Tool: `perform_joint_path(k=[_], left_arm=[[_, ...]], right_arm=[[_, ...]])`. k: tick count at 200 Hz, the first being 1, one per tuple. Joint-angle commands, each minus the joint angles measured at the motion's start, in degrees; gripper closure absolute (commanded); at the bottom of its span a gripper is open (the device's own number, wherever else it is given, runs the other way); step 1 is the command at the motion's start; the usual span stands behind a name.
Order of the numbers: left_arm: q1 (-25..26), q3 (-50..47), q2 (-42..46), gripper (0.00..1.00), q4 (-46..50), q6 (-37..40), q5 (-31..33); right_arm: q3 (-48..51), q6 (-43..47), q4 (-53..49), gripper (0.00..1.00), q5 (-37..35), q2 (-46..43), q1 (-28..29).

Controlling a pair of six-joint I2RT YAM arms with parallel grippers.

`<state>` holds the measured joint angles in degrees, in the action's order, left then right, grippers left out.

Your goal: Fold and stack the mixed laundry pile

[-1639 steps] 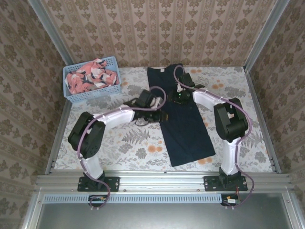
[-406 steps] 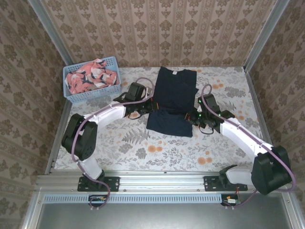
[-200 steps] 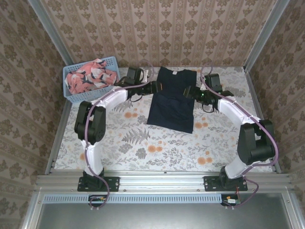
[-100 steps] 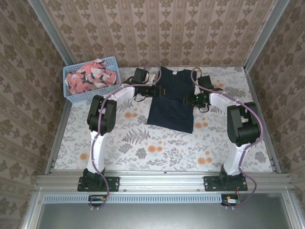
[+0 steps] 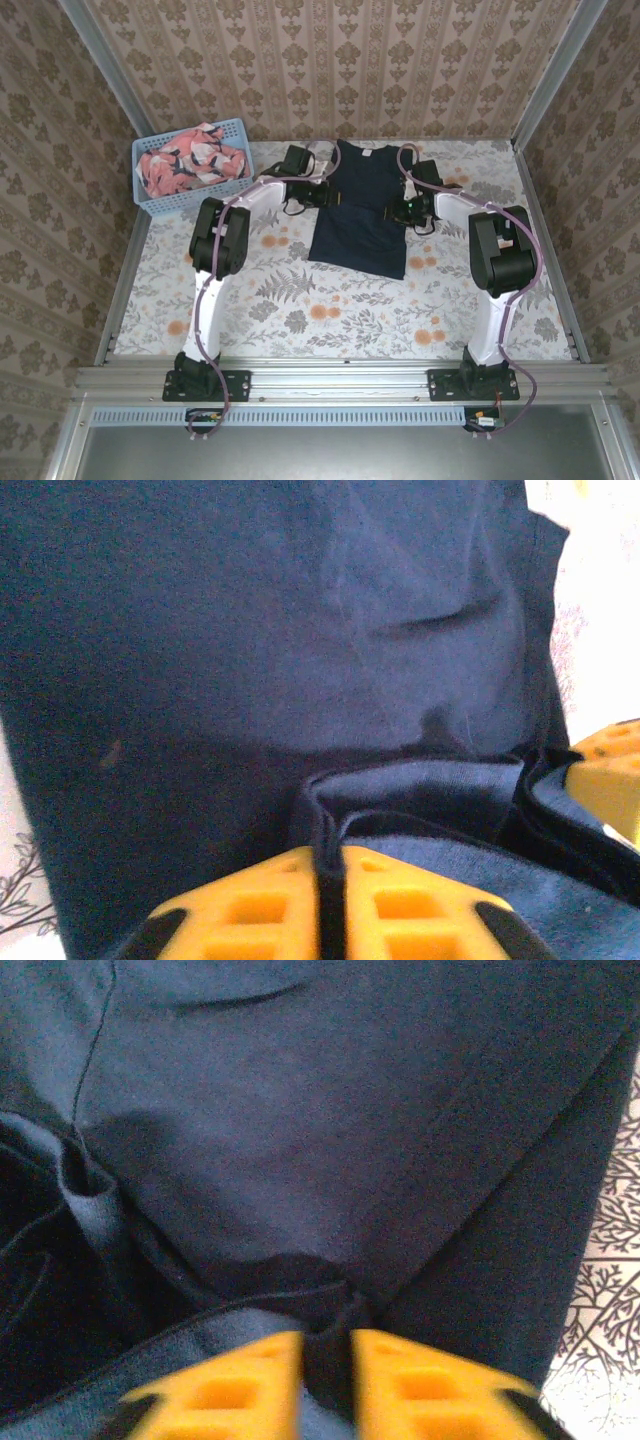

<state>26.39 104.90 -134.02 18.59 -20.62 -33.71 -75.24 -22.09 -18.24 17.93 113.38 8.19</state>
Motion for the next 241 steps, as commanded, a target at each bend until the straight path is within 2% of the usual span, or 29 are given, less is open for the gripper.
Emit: perform_joint_path(k=[1, 10, 43, 77, 86, 90, 95, 102, 110, 114, 118, 120, 121, 122, 124, 129, 146, 164, 188, 207, 228, 241], left_arm=[[-1.7, 2.4, 0.0, 1.0, 2.8, 1.3, -0.8], [-1.8, 2.7, 0.5, 1.0, 3.8, 1.3, -0.3], [-2.2, 2.2, 3.2, 1.0, 4.1, 0.7, 2.7], [-2.3, 6.1, -0.1, 1.0, 4.6, -0.7, 4.3], [-2.2, 7.9, -1.7, 1.0, 5.1, -1.4, 3.7], [-2.2, 8.5, -2.3, 0.93, 5.4, -1.6, 3.6], [-2.2, 9.3, -2.9, 0.76, 5.9, -2.0, 3.6], [-2.2, 10.0, -3.3, 0.62, 6.6, -2.2, 3.6], [-2.2, 10.0, -3.0, 0.48, 7.2, -2.4, 4.0], [-2.2, 9.8, -2.6, 0.32, 7.6, -2.5, 4.9], [-2.2, 9.2, -1.9, 0.06, 7.9, -2.4, 6.2], [-2.2, 8.9, -1.5, 0.02, 8.0, -2.3, 6.8], [-2.2, 8.7, -1.2, 0.01, 8.1, -2.2, 7.1], [-2.2, 8.5, -1.0, 0.01, 8.2, -2.2, 7.4], [-2.2, 8.1, -0.5, 0.0, 8.3, -2.0, 8.1], [-2.3, 6.9, 1.1, 0.0, 8.7, -1.6, 9.8], [-2.3, 0.1, 7.7, 0.0, 7.8, -0.4, 15.0], [-2.3, -9.0, 14.8, 0.0, 6.5, 0.2, 16.6], [-2.3, -22.9, 22.0, 0.0, 1.5, -2.4, 12.8], [-2.1, -31.1, 25.8, 0.05, -1.9, -5.3, 9.0], [-1.0, -38.0, 29.1, 0.11, -6.9, -8.6, 5.4], [-0.7, -40.4, 30.0, 0.13, -8.6, -9.1, 5.3]], right_arm=[[-1.1, -0.7, -1.1, 0.94, 0.5, -1.1, -0.7], [-0.4, -0.9, -1.4, 0.99, -0.6, -2.7, -1.1], [2.7, -2.1, 0.5, 1.0, -2.1, -8.1, -3.1], [1.5, -3.7, 0.8, 1.0, -4.7, -5.4, -3.3], [1.2, -4.2, 1.7, 0.96, -5.0, -4.0, -3.3], [1.0, -4.4, 2.2, 0.93, -5.1, -3.4, -3.4], [0.6, -4.7, 2.5, 0.86, -5.1, -2.5, -3.4], [-0.4, -5.2, 2.5, 0.62, -5.0, -1.4, -3.5], [-1.4, -5.3, 2.7, 0.54, -4.3, -0.6, -3.7], [-1.8, -5.3, 2.8, 0.5, -4.0, -0.4, -3.7], [-2.0, -5.4, 2.9, 0.41, -4.0, -0.4, -3.8], [-2.1, -5.5, 2.9, 0.35, -4.1, -0.5, -3.8], [-2.1, -5.5, 2.9, 0.27, -4.1, -0.5, -3.8], [-2.2, -5.5, 2.9, 0.15, -4.1, -0.6, -3.8], [-2.2, -5.6, 2.9, 0.04, -4.2, -0.7, -3.8], [-2.2, -5.5, 2.6, 0.0, -4.5, -1.4, -3.8], [0.1, -5.3, 1.9, 0.0, -5.9, -5.8, -3.6], [6.1, -5.3, 0.4, 0.0, -5.2, -12.1, -2.9], [15.6, -4.4, -2.1, 0.0, -5.0, -20.2, -0.5], [21.8, -5.4, -2.9, 0.0, -3.5, -25.8, 0.7], [25.8, -6.9, -3.9, 0.08, -2.4, -29.1, 3.6], [27.5, -8.2, -3.4, 0.14, -2.2, -29.8, 5.8]])
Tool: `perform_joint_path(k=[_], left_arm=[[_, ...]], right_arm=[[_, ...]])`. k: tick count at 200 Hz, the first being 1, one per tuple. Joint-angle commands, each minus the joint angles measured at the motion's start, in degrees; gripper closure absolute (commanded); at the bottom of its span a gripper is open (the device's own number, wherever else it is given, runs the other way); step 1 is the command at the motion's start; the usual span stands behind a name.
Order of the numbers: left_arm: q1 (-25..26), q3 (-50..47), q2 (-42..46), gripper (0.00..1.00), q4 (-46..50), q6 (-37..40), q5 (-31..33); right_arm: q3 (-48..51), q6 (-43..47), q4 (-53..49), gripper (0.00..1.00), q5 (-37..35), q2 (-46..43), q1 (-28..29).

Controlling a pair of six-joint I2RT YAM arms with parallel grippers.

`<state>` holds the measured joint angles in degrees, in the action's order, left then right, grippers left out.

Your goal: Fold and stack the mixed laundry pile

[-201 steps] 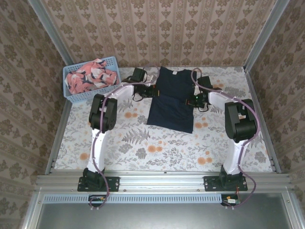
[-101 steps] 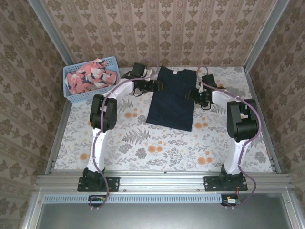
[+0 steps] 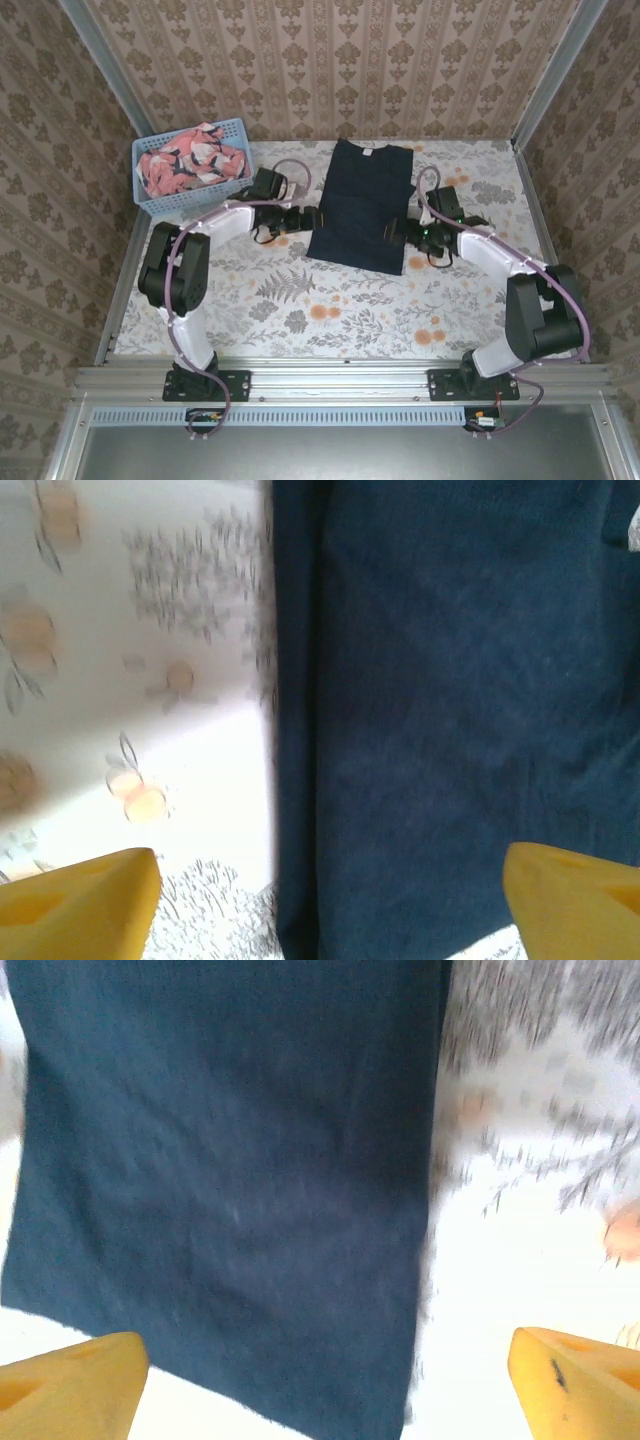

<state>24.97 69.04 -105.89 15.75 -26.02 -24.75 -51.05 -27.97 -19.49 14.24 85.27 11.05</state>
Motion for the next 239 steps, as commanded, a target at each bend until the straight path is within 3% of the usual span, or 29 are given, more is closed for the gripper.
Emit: perform_joint_path(k=[1, 44, 79, 102, 120, 130, 137, 165, 239], left_arm=[[0.7, -4.7, 1.9, 0.13, -5.9, -3.7, -3.6], [2.6, -5.0, -1.1, 0.3, -9.0, -4.9, -3.5], [3.0, -5.4, -2.3, 0.48, -9.8, -7.1, -3.7], [3.5, -7.7, -1.7, 0.6, -10.9, -8.6, -3.7], [3.7, -9.3, -1.7, 0.79, -12.0, -9.3, -4.1], [4.0, -9.8, -1.8, 1.0, -12.0, -9.4, -4.4], [4.3, -10.2, -1.6, 1.0, -11.6, -9.5, -4.4], [6.1, -13.2, 1.7, 1.0, -10.0, -9.8, -3.9], [16.3, -24.6, 13.6, 1.0, -6.0, -16.2, 1.0]], right_arm=[[3.4, -2.5, -2.1, 0.14, 1.6, -1.7, 3.1], [8.1, -9.2, 5.7, 0.3, 2.7, -0.7, 3.8], [8.8, -11.2, 8.6, 0.37, 2.5, 1.7, 3.8], [9.6, -13.1, 11.0, 0.49, 3.2, 2.8, 3.8], [10.0, -13.4, 11.2, 0.63, 2.8, 3.2, 3.8], [10.0, -13.0, 10.7, 0.76, 2.7, 2.9, 3.7], [9.9, -12.8, 10.2, 0.82, 2.7, 2.7, 3.5], [9.7, -10.4, 6.7, 0.88, 2.4, 1.0, 2.4], [16.4, -7.3, -6.6, 0.89, 4.0, -10.4, 2.7]])
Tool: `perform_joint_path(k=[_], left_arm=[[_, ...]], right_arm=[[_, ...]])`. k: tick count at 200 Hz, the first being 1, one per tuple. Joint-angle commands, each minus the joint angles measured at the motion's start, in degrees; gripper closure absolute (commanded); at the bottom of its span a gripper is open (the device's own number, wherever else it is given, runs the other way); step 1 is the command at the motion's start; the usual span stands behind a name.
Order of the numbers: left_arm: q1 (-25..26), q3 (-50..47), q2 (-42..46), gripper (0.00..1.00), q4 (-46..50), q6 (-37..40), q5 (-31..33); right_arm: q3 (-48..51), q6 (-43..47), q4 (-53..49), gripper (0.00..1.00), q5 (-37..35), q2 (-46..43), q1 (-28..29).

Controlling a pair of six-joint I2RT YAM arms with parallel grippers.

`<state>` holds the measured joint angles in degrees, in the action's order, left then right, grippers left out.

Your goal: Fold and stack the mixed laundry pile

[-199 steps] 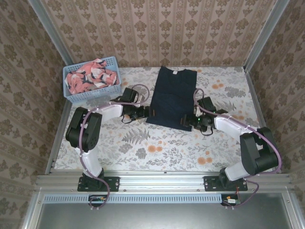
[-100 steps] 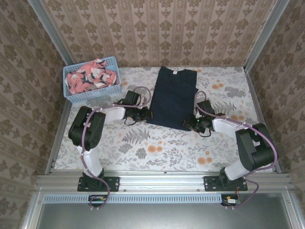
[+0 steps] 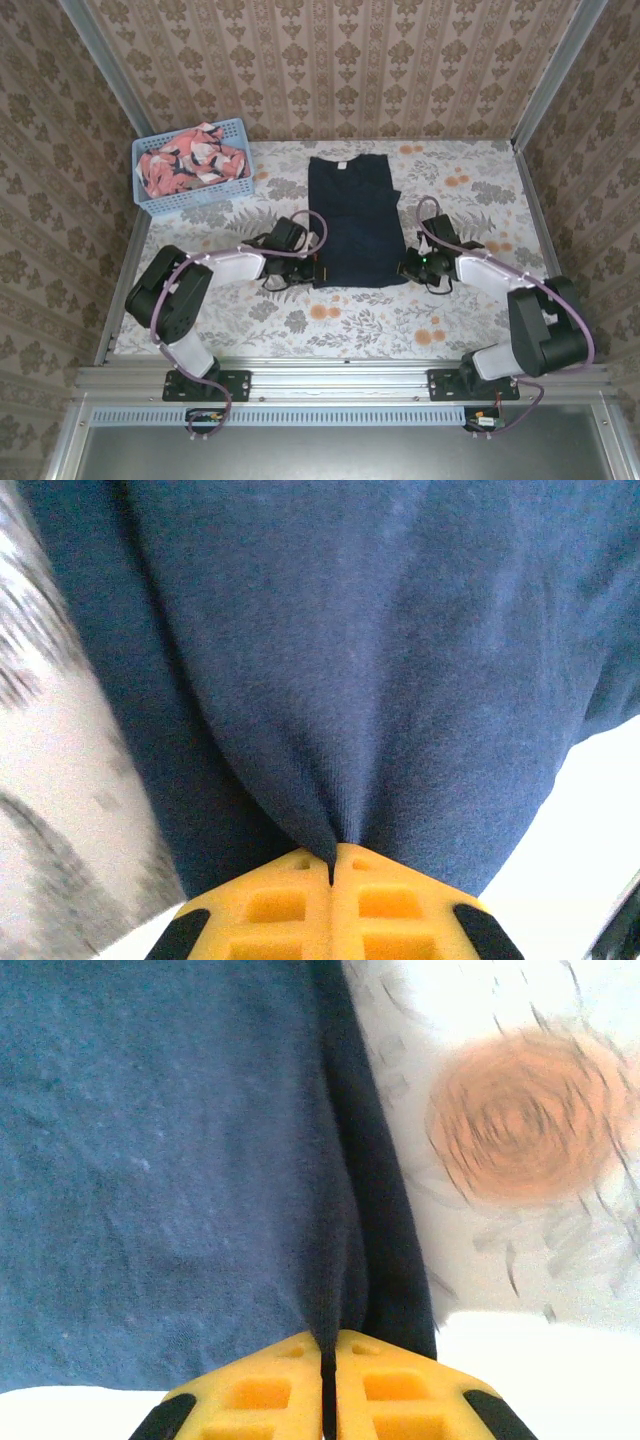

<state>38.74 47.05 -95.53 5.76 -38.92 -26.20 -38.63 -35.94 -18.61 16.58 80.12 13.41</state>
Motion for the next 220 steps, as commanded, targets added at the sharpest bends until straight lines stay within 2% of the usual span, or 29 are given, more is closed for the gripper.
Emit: perform_joint_path(k=[1, 21, 26, 31, 37, 42, 48, 54, 55, 57, 61, 67, 81, 89, 93, 116, 121, 126, 137, 150, 155, 159, 187, 207, 220], left_arm=[[2.7, -2.7, 3.4, 1.0, 4.1, -3.3, 2.6], [4.7, -4.5, 6.2, 1.0, 7.2, -3.7, 4.8], [5.1, -4.7, 6.7, 1.0, 8.5, -3.6, 5.6], [5.3, -5.0, 7.3, 0.99, 9.7, -3.5, 6.2], [5.5, -5.2, 8.1, 0.92, 11.0, -3.3, 7.3], [5.5, -5.2, 8.8, 0.84, 12.2, -3.2, 8.0], [5.4, -5.2, 9.9, 0.79, 13.5, -3.1, 9.3], [5.4, -5.0, 11.0, 0.73, 14.7, -3.0, 10.4], [5.4, -5.0, 11.3, 0.72, 14.9, -3.0, 10.6], [5.4, -5.0, 11.7, 0.69, 15.1, -2.9, 10.9], [5.4, -4.8, 12.4, 0.59, 15.7, -3.1, 11.5], [5.5, -4.5, 13.7, 0.44, 16.5, -3.6, 12.4], [5.5, -4.5, 16.2, 0.25, 17.4, -5.1, 13.2], [5.6, -4.9, 17.4, 0.03, 17.3, -6.5, 13.2], [5.6, -5.2, 17.9, 0.0, 17.2, -7.2, 13.1], [5.7, -8.1, 19.3, 0.0, 13.7, -12.1, 10.4], [5.8, -8.9, 19.1, 0.02, 12.0, -13.4, 9.4], [6.0, -9.8, 18.9, 0.04, 10.3, -14.7, 8.3], [6.4, -11.3, 18.2, 0.11, 6.8, -17.4, 6.8], [7.2, -12.0, 17.2, 0.2, 4.3, -19.0, 6.2], [7.4, -12.1, 16.9, 0.23, 3.9, -19.4, 6.3], [7.5, -12.2, 16.7, 0.25, 3.6, -19.6, 6.2], [8.0, -13.5, 16.3, 0.32, 0.7, -22.4, 6.1], [8.0, -13.5, 16.5, 0.32, 1.5, -22.0, 6.4], [7.9, -13.5, 16.5, 0.33, 1.8, -21.6, 6.7]], right_arm=[[4.0, 0.6, -7.5, 0.89, 1.7, -5.3, 0.3], [6.7, 0.4, -9.7, 0.86, 0.8, -9.4, 0.3], [7.0, 0.4, -10.1, 0.82, 0.7, -10.2, 0.2], [7.0, 0.5, -10.7, 0.69, 0.7, -11.0, 0.3], [6.9, 0.7, -11.4, 0.53, 0.3, -11.9, 0.3], [6.7, 0.8, -11.8, 0.47, -0.2, -12.8, 0.3], [6.1, 0.9, -13.4, 0.39, -1.0, -13.8, 0.4], [5.5, 1.0, -14.5, 0.23, -1.8, -14.8, 0.3], [5.3, 1.1, -14.7, 0.12, -1.9, -15.0, 0.3], [5.2, 1.1, -15.0, 0.03, -2.1, -15.3, 0.3], [4.8, 1.1, -15.6, 0.0, -2.3, -15.9, 0.3], [4.3, 0.9, -16.3, 0.0, -2.6, -16.6, 0.3], [3.9, -0.4, -17.0, 0.0, -1.3, -17.8, 0.3], [4.3, -1.8, -16.4, 0.0, 0.2, -18.3, 0.4], [4.7, -2.6, -15.8, 0.0, 1.2, -18.5, 0.5], [7.2, -7.0, -12.4, 0.0, 3.8, -19.0, 3.0], [7.5, -7.7, -11.4, 0.03, 3.9, -18.8, 3.8], [8.0, -8.4, -9.9, 0.08, 4.3, -18.5, 4.3], [9.0, -10.5, -7.6, 0.29, 5.6, -17.4, 4.9], [10.2, -12.6, -5.3, 0.49, 6.2, -16.0, 5.1], [10.7, -13.5, -4.6, 0.56, 6.1, -15.6, 5.2], [10.9, -14.0, -4.0, 0.58, 6.1, -15.3, 5.2], [12.3, -18.6, -1.2, 0.61, 5.3, -14.9, 5.3], [11.2, -18.8, -4.1, 0.54, 2.3, -15.4, 5.3], [11.2, -19.1, -3.8, 0.53, 1.1, -15.2, 5.1]])
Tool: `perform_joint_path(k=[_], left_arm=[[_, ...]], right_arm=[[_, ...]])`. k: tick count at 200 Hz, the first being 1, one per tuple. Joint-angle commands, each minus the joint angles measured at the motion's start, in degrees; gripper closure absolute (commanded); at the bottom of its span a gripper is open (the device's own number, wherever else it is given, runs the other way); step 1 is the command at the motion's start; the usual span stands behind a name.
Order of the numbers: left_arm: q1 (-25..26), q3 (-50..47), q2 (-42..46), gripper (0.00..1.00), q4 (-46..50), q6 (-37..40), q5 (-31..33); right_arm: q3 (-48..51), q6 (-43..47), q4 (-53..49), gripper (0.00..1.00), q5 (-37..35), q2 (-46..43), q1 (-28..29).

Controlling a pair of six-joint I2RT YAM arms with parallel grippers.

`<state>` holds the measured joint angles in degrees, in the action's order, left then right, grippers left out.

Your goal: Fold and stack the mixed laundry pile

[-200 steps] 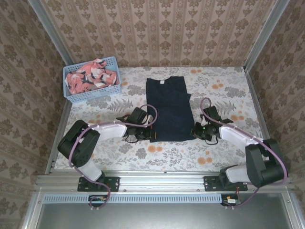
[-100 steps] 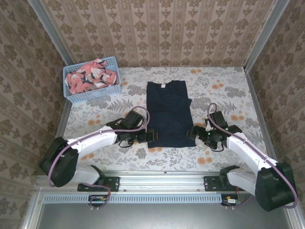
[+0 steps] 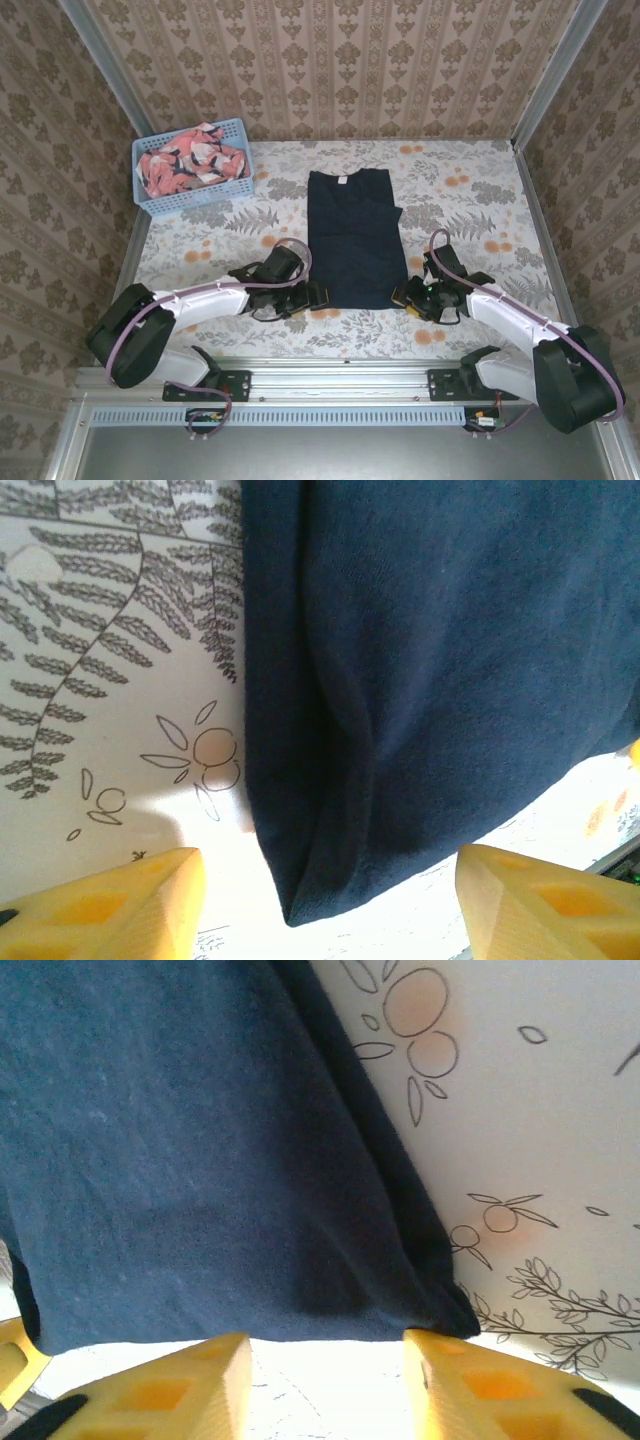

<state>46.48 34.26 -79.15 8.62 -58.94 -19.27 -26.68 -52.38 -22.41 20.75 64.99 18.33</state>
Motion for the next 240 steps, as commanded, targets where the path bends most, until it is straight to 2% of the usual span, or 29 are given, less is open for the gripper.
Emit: perform_joint_path(k=[1, 80, 116, 125, 152, 179, 201, 216, 240], left_arm=[[0.1, -0.7, 0.2, 0.33, -1.1, -1.6, -0.2], [-1.6, -0.5, -0.8, 0.34, -0.8, 0.8, 0.9], [-1.8, 0.0, -1.5, 0.35, -1.2, 0.8, 0.1], [-1.5, 0.1, -1.5, 0.35, -1.2, 0.3, -0.1], [0.2, 0.1, -1.2, 0.35, -1.0, -1.8, 0.6], [1.5, 0.2, -2.1, 0.34, -1.2, -4.1, 1.8], [2.0, 1.1, -3.8, 0.34, -1.3, -5.9, 2.7], [2.1, 1.8, -4.7, 0.34, -1.1, -7.3, 2.9], [2.2, 1.4, -4.0, 0.35, -1.7, -10.3, 4.2]], right_arm=[[-0.7, -2.7, 0.1, 0.53, -3.1, -0.1, 0.2], [-2.2, -0.5, -3.9, 0.51, -7.9, 1.7, 0.2], [-1.5, -1.4, 0.9, 0.52, -7.3, 6.1, 0.6], [-1.4, -1.5, 1.8, 0.55, -7.4, 7.0, 0.8], [-2.1, -1.2, 2.2, 0.69, -8.8, 8.8, 1.4], [-2.7, -0.7, 2.0, 0.74, -10.4, 9.6, 2.6], [-3.1, -1.6, 3.6, 0.71, -10.5, 10.4, 3.3], [-4.3, -2.7, 3.9, 0.61, -10.0, 10.9, 3.7], [-4.9, -6.1, 4.4, 0.55, -9.5, 10.2, 4.4]])
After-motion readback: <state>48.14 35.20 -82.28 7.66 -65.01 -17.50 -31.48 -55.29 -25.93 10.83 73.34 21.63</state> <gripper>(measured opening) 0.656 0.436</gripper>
